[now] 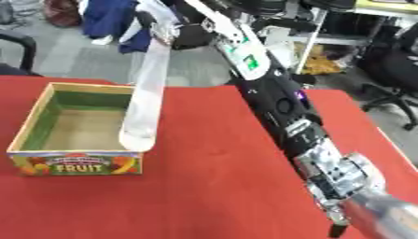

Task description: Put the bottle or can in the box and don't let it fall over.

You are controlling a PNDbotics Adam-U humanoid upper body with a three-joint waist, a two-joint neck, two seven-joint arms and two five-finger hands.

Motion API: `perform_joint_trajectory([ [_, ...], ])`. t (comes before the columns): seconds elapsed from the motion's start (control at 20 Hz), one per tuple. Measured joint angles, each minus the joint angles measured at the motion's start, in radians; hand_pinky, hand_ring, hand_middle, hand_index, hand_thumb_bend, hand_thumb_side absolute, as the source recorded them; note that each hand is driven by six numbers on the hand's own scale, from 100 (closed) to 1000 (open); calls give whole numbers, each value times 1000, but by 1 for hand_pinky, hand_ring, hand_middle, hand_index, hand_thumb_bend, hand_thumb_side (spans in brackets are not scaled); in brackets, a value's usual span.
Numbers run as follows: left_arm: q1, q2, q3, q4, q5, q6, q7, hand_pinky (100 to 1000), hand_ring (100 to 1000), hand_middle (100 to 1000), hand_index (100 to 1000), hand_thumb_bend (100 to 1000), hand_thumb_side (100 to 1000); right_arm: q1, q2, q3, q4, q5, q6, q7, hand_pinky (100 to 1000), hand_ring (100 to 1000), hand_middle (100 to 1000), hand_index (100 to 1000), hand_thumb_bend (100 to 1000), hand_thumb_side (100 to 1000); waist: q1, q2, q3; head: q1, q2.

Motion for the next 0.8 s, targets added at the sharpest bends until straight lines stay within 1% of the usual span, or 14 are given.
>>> perform_joint_trajectory([
  [0.1, -16, 0, -13, -1, 5, 1, -14, 710, 648, 519, 779, 551, 579, -5, 8, -1, 7, 11, -1, -34, 492, 556, 540, 488, 100, 470, -5, 0, 21, -16, 0],
  [0.2, -28, 0, -23, -4, 8, 2, -26, 710, 648, 518, 779, 551, 578, -8, 15, -4, 16, 30, -3, -78, 531, 612, 588, 551, 100, 470, -14, 1, 35, -30, 0],
  [0.25, -33, 0, -26, -5, 8, 3, -30, 710, 648, 518, 779, 551, 579, -8, 17, -8, 22, 45, -5, -106, 571, 680, 658, 618, 100, 446, -19, 2, 42, -36, 0],
  [0.35, -36, 0, -32, -5, 9, 3, -37, 709, 647, 518, 779, 551, 579, -10, 25, -14, 35, 93, -9, -169, 687, 855, 845, 826, 100, 402, -26, 5, 49, -46, 0],
  [0.4, -38, 0, -32, -5, 9, 3, -39, 709, 647, 517, 779, 552, 579, -10, 27, -15, 42, 127, -12, -195, 766, 952, 944, 943, 100, 335, -29, 9, 51, -49, 0],
  [0.45, -41, 0, -33, -5, 9, 4, -40, 708, 647, 517, 779, 551, 579, -10, 31, -14, 50, 170, -14, -211, 851, 1000, 1000, 998, 100, 250, -33, 14, 51, -52, 0],
  [0.55, -43, 0, -37, -6, 9, 5, -42, 708, 647, 517, 779, 551, 579, -6, 35, -10, 61, 274, -26, -214, 949, 1000, 1000, 1000, 100, 157, -39, 19, 52, -55, 0],
  [0.6, -43, 0, -38, -6, 9, 4, -43, 708, 647, 517, 779, 552, 579, -5, 37, -7, 63, 330, -36, -204, 968, 1000, 1000, 1000, 100, 189, -41, 20, 52, -56, -1],
  [0.7, -43, 0, -38, -6, 9, 4, -44, 708, 646, 517, 779, 552, 579, 1, 42, -7, 68, 431, -56, -191, 975, 1000, 1000, 1000, 100, 277, -45, 20, 52, -57, -4],
  [0.75, -43, 0, -38, -5, 9, 4, -44, 707, 646, 517, 779, 553, 579, 4, 45, -8, 71, 466, -65, -195, 976, 1000, 1000, 1000, 100, 276, -46, 21, 51, -57, -6],
  [0.8, -43, 0, -38, -5, 9, 4, -44, 707, 646, 517, 779, 553, 579, 6, 48, -10, 74, 489, -71, -204, 974, 1000, 1000, 1000, 100, 324, -46, 21, 50, -57, -7],
])
